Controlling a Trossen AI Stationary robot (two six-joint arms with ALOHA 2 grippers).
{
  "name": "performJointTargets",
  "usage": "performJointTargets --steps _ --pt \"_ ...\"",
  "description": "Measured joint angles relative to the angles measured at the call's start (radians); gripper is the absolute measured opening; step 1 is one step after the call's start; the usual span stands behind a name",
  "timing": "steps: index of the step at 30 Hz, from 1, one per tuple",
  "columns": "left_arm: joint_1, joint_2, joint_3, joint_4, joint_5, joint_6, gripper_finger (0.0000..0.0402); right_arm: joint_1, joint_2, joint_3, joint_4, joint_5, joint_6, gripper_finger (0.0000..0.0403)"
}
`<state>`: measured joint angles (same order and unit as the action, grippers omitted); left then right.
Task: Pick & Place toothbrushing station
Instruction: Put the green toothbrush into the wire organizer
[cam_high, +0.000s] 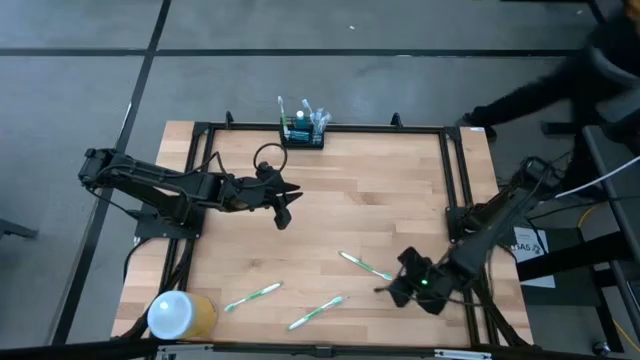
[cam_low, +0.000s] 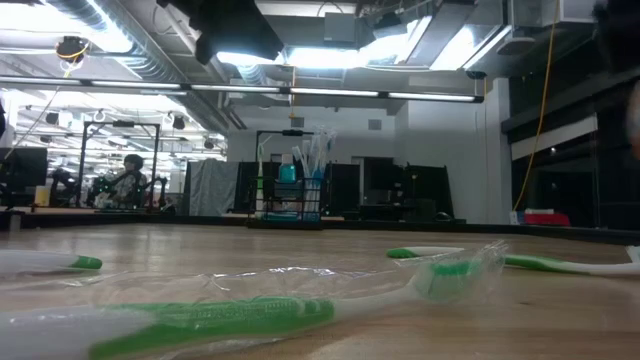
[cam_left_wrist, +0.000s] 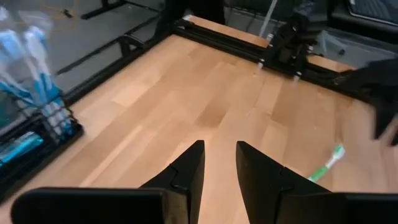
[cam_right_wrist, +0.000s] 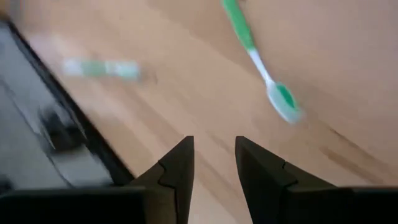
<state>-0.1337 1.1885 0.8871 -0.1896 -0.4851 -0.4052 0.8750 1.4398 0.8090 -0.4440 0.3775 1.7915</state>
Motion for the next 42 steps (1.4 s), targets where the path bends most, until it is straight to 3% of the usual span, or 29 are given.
performJointTargets --steps 3,5,9,17,24,33,42 --pt "-0.002 0.0 0.0 -0.001 0.045 0.006 0.0086 -0.008 0.03 -0.108 0.237 0.117 0.145 0.012" --pt "-0.009 -0.003 0.0 -0.006 0.07 0.006 0.0086 -0.007 0.047 -0.142 0.286 0.142 0.238 0.012" --pt "-0.034 -0.015 0.0 -0.011 0.083 0.001 0.0086 0.005 0.055 -0.132 0.214 0.155 0.292 0.012" --pt "-0.071 -0.024 0.0 -0.057 0.069 0.007 0.0088 0.009 0.072 -0.003 -0.117 0.101 0.238 0.012" --pt "-0.089 -0.024 0.0 -0.058 0.029 0.007 0.0088 0.036 0.113 -0.007 -0.11 -0.052 0.325 0.012" --pt "-0.088 -0.024 0.0 -0.057 0.015 0.007 0.0088 0.05 0.195 -0.007 -0.043 -0.022 0.397 0.012" --pt "-0.088 -0.024 0.0 -0.054 0.015 -0.011 0.0088 -0.015 0.263 -0.002 -0.002 0.016 0.391 0.012"
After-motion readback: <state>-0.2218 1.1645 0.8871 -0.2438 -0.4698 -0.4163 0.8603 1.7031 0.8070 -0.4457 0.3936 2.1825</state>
